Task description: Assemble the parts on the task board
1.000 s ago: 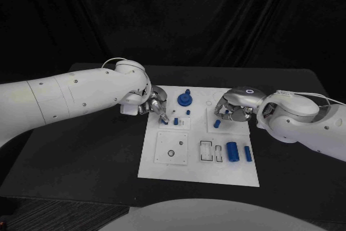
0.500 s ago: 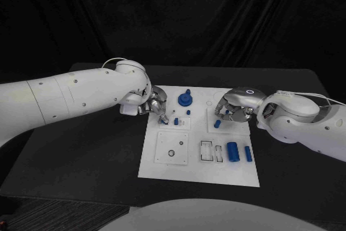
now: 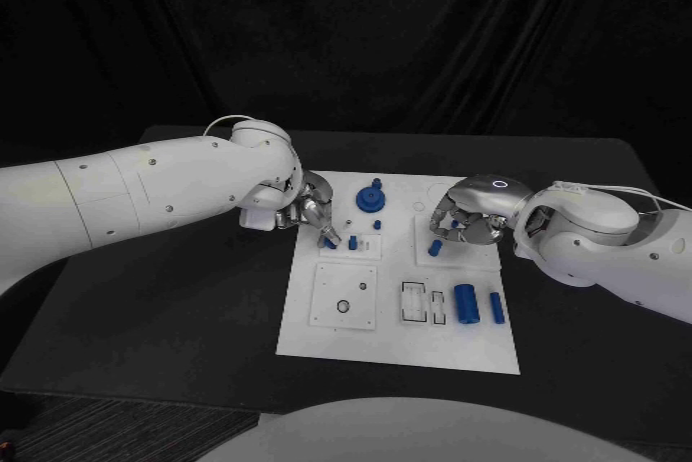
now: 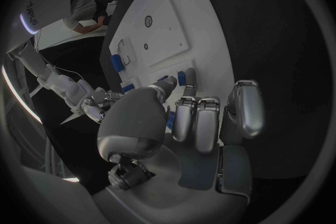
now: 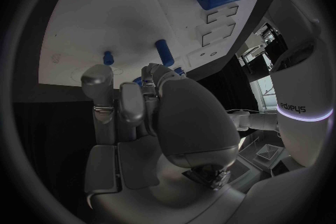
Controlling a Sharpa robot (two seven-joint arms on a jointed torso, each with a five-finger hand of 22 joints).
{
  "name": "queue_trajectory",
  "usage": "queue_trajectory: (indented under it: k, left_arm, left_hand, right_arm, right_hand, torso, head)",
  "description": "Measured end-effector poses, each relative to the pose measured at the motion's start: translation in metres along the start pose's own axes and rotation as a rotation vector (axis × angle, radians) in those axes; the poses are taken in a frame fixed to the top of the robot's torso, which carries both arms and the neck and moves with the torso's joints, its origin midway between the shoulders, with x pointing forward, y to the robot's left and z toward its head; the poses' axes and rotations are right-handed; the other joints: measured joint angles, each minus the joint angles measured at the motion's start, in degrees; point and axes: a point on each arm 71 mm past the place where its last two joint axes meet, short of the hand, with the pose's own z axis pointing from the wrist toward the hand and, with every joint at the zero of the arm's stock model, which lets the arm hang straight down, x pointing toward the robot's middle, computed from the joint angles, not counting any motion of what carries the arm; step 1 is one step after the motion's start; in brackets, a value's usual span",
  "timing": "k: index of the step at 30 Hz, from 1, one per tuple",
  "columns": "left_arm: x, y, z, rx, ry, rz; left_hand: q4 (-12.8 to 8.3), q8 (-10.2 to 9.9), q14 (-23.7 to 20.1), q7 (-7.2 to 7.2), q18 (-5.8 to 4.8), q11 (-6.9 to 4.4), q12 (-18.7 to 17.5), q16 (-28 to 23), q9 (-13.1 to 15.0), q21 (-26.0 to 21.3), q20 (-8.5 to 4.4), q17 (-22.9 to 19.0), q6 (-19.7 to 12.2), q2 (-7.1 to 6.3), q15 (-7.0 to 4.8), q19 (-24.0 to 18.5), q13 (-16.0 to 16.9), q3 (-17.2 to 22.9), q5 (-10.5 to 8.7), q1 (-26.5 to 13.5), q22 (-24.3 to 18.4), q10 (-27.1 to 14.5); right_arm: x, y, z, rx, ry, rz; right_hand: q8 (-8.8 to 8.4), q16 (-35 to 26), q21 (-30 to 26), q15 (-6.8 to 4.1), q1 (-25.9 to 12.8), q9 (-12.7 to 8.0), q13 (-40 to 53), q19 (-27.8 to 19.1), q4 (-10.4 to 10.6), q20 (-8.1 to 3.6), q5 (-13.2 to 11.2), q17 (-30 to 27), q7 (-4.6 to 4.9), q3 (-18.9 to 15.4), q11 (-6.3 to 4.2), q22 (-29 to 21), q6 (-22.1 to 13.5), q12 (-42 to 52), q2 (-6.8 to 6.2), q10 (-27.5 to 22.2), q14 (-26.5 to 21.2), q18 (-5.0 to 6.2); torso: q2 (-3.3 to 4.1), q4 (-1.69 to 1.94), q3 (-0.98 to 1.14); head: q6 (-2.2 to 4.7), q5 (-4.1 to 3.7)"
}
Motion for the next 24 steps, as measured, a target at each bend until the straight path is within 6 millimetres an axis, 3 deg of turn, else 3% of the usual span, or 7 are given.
queue_trajectory:
  k: [2,4,7,24]
  left_arm:
    - [0.0001,0.0001,0.0001,-0.003,0.0,0.0]
    - [0.0002,0.0003,0.0001,-0.005,0.0,0.0]
    - [0.0002,0.0006,0.0001,-0.009,0.001,0.0]
    - [0.0001,0.0024,0.0002,-0.021,0.001,-0.001]
  left_hand:
    - [0.9,-0.3,0.0,0.14,0.0,0.04,0.0,0.0,-0.5,0.0,0.21,0.0,0.1,0.24,0.0,-0.2,0.0,-1.0,-0.3,-0.9,0.0,0.0]
    - [1.9,-0.6,-0.2,0.34,0.0,0.2,0.0,0.0,-1.0,-0.2,0.21,0.0,0.3,0.44,0.2,-0.2,0.0,-2.3,-0.63,-2.1,0.0,0.2]
    - [2.9,-0.9,0.0,0.34,0.94,0.41,0.0,0.0,-1.5,-0.5,0.2,0.0,0.3,0.53,0.4,-0.2,0.0,-3.8,-0.86,-3.2,0.0,0.0]
    - [5.4,-0.7,0.0,0.04,0.93,0.4,-0.2,0.0,-1.4,-0.8,0.41,0.0,2.1,1.85,0.4,-0.4,0.0,-6.6,-0.86,-5.0,0.0,0.0]
  right_arm:
    - [0.0001,-0.0001,-0.0001,0.0,0.001,0.0]
    - [0.0001,-0.0002,-0.0002,0.001,0.001,0.0]
    - [0.0002,-0.0002,-0.0002,0.001,0.002,0.0]
    - [0.0005,0.0001,0.0003,0.0,0.005,0.0]
  right_hand:
    - [0.0,-0.1,0.0,0.0,0.0,0.0,0.0,0.0,0.0,0.0,0.0,0.0,0.0,0.0,0.0,0.0,0.0,0.0,0.0,0.0,0.0,0.04]
    - [0.0,-0.3,0.0,0.0,0.0,0.0,0.0,0.0,0.0,0.0,0.0,-0.1,0.0,0.0,0.0,0.0,0.0,0.0,0.0,0.0,0.0,0.92]
    - [0.0,-0.3,0.0,0.0,0.0,0.0,0.0,0.0,0.0,0.0,0.0,-0.1,0.0,0.0,0.0,0.0,0.0,0.0,0.0,0.0,0.0,0.92]
    - [0.0,-0.3,-0.3,0.0,0.0,-0.1,0.0,0.0,-0.2,0.0,0.0,-0.2,0.0,0.2,0.21,0.0,0.0,0.0,0.0,-0.2,0.0,0.9]
  torso:
    - [0.0,-0.01,0.0]
    - [0.0,-0.02,0.0]
    - [0.0,-0.05,0.0]
    - [-0.01,-0.08,0.01]
  head:
    - [0.0,-0.02]
    - [0.0,-0.04]
    - [0.0,-0.06]
    - [0.0,-0.04]
